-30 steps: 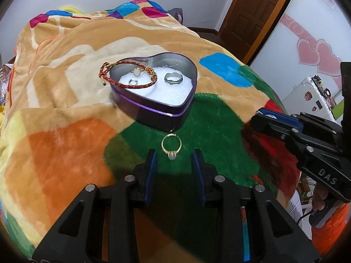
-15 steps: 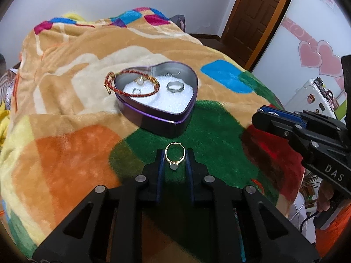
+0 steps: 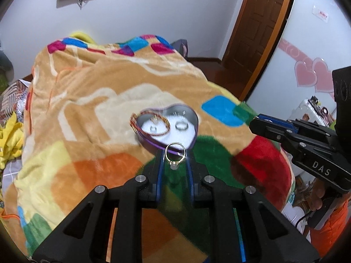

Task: Organize jewelry
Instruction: 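Carry the gold ring in the left tool and the silver earring in the right tool over the tin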

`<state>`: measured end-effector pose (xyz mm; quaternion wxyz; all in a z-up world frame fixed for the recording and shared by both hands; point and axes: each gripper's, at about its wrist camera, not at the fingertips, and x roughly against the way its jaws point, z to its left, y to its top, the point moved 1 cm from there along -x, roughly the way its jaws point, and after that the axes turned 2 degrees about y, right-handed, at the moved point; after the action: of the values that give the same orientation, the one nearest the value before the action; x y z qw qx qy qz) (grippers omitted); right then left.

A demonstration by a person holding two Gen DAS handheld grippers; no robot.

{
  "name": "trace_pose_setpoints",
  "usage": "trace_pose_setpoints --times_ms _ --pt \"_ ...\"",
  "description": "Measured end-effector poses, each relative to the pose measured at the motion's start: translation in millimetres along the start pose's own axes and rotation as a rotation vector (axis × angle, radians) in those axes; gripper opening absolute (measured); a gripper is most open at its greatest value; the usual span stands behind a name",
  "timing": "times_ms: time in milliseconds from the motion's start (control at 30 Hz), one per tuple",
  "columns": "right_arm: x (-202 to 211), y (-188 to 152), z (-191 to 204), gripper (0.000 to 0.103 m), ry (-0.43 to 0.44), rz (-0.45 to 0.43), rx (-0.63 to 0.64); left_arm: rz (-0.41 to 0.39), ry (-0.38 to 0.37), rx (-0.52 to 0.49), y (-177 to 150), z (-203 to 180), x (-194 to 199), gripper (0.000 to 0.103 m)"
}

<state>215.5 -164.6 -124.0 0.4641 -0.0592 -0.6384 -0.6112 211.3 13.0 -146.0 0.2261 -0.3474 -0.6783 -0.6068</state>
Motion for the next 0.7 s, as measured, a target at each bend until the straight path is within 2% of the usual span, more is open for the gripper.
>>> trace_pose_setpoints --times_ms 300,700 --pt "-1 22 10 0.014 0.027 -0.06 0.003 -0.062 0.005 0.015 20 11 7 0.018" --pt "-38 40 18 0.014 0.062 -0.04 0.005 -0.02 -0.016 0.027 26 21 -26 0.018"
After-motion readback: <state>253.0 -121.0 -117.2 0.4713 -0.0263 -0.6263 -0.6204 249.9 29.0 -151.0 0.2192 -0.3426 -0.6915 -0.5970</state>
